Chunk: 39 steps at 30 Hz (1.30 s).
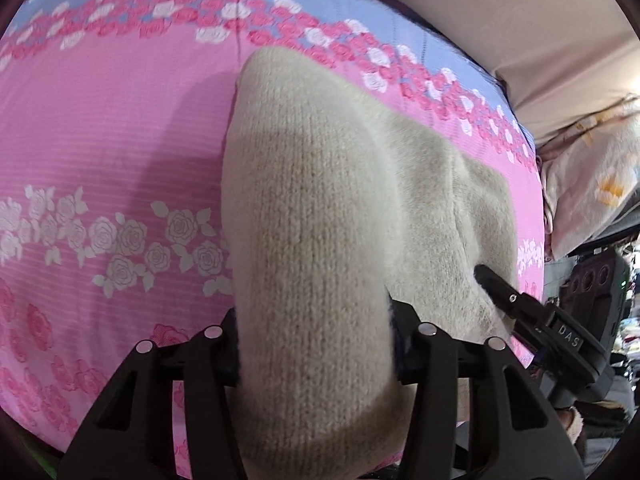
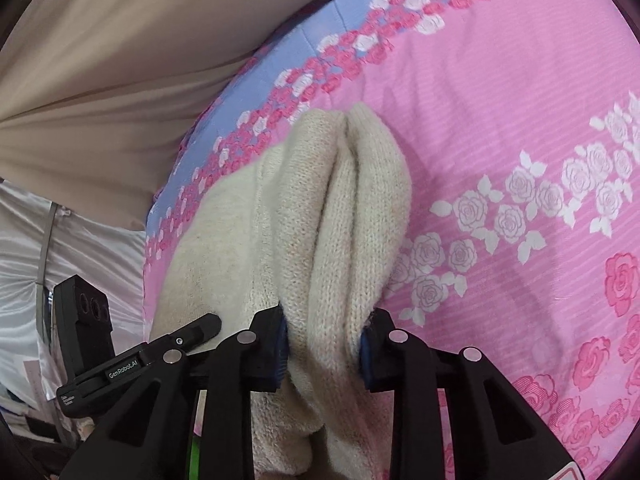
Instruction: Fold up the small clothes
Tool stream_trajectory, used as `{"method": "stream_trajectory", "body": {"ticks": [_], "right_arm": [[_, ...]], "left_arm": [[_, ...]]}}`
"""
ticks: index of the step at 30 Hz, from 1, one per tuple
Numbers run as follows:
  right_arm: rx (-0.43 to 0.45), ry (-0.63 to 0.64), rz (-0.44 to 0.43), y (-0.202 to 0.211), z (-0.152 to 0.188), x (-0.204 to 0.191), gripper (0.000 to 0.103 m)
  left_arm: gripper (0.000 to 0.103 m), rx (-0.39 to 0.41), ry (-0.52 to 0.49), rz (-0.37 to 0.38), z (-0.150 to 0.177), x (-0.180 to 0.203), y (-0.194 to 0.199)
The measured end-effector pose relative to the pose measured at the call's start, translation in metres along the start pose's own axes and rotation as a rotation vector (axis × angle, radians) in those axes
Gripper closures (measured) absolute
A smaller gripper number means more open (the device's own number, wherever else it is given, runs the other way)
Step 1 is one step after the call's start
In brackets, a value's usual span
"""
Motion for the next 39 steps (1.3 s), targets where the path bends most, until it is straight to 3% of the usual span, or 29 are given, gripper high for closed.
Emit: {"method": "stream_trajectory", "body": {"ticks": [5,14,24,31,39], "right_arm": [[0.046,0.048,0.030,0.025,-0.006,-0.020,0.077],[0.162,0.120,-0.017,0.081,-0.012,-0.066,0.077],[0.262,0.228,-0.075,0.114,-0.015,-0.151,0.077],[0.266,0.319,-0.114,0.095,-0.014,-0.225,0.077],[0.179,0.387,-0.160,0.017,-0.006,-0.298,0.078]], "left_arm": [[0.056,0.027,-0.028,0.015,-0.004,0.014,0.023],[0.056,0.134,-0.115,0.041,-0.017,0.041,0.081],[0.056,0.282,-0.209,0.021,-0.038,0.042,0.155],[0.056,0.358,-0.221,-0.002,-0.055,0.011,0.197],[0.056,0.408,-0.114,-0.049,-0.072,-0.083,0.230]]}}
Point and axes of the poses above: each gripper's, at about its wrist camera, not at the fingertips, and y roughly against the way its jaws point, x to its right, z to its underside, the point moved 5 cm from there along -y, roughly the way its jaws point
